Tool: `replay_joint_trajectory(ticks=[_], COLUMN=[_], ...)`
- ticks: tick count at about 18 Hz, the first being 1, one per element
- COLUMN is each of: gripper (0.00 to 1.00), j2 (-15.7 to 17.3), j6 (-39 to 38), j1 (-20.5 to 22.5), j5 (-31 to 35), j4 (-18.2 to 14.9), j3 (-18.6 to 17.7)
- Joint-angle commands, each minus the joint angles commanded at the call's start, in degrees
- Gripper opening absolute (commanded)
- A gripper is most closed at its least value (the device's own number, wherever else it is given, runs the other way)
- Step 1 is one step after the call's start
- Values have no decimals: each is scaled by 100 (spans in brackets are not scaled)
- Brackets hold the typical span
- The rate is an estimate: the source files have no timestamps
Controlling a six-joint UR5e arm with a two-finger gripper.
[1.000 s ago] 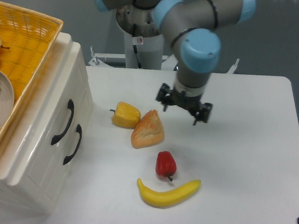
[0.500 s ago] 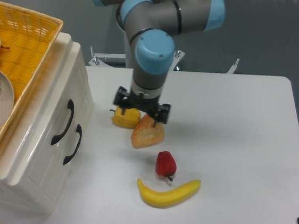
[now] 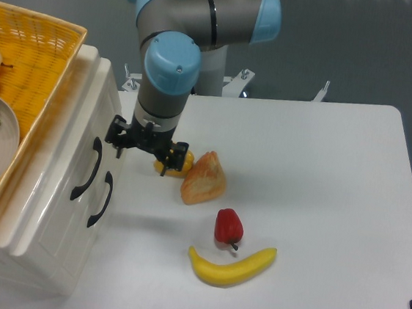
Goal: Slide open the top white drawer
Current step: 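Lower the open gripper onto the top drawer's black handle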
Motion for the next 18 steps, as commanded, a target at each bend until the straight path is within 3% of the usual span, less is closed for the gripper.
replay_joint_trajectory(ticks=[9,18], gripper=[91,80], j2=[-62,-70], j6=[-18,-18], j1=[0,-26], j5=[-448,-660], j4=[-9,-9], j3=[80,62])
